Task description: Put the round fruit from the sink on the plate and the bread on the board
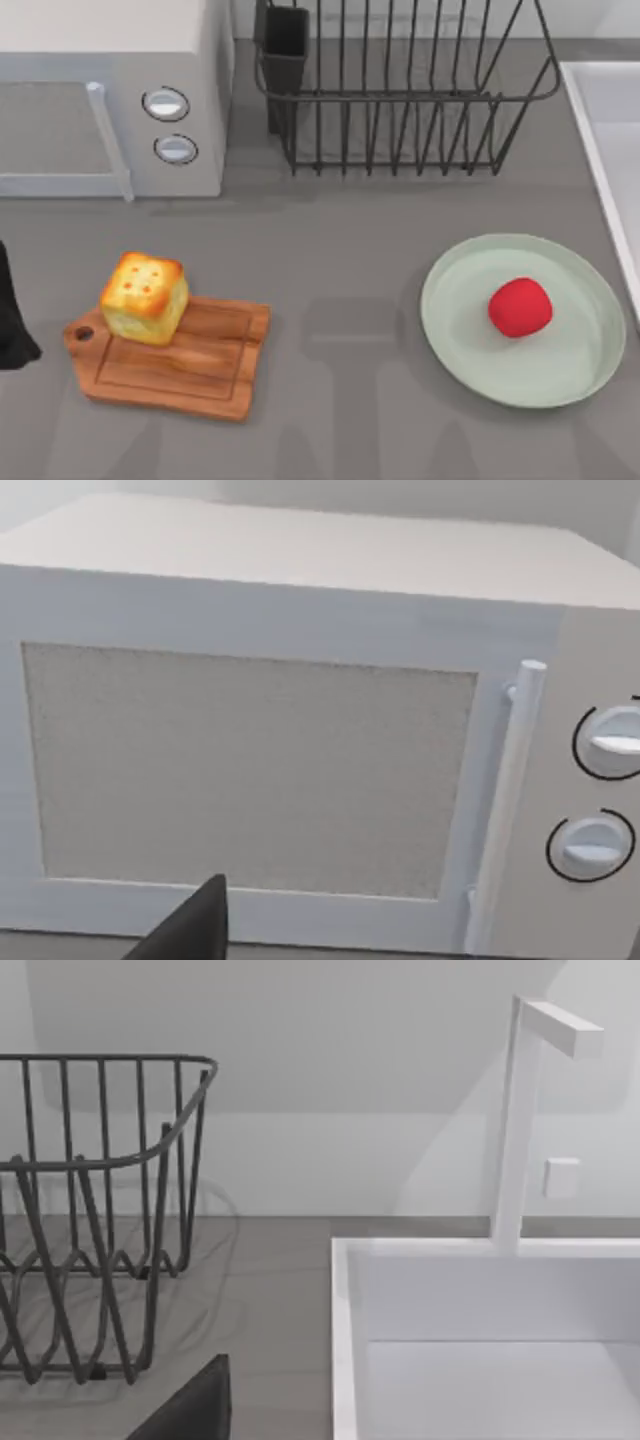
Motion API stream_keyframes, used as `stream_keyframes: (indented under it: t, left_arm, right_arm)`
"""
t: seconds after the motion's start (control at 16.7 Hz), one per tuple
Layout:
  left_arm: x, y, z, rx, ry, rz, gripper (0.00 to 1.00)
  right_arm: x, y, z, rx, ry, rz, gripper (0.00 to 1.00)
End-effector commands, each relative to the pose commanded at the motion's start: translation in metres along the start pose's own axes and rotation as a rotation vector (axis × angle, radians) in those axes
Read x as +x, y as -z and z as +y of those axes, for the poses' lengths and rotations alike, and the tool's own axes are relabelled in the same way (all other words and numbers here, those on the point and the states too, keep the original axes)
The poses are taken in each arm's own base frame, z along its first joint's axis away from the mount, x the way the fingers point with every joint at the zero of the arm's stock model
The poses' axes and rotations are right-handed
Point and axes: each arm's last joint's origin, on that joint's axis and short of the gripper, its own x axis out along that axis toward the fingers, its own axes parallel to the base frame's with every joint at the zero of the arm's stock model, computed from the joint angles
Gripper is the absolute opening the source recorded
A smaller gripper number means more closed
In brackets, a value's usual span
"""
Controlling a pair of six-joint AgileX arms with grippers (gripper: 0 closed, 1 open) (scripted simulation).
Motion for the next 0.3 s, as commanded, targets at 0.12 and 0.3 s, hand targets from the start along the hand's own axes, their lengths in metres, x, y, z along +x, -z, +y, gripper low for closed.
stream_keyframes:
  t: [0.12,0.3]
  left_arm:
    - [-0.0009,0.0114,0.0018,0.057,-0.013,-0.02,1.0]
    - [-0.0009,0.0152,0.0025,0.073,-0.018,-0.025,1.0]
  right_arm:
    - [0.0,0.0,0.0,0.0,0.0,0.0,1.0]
    - [0.0,0.0,0.0,0.0,0.0,0.0,1.0]
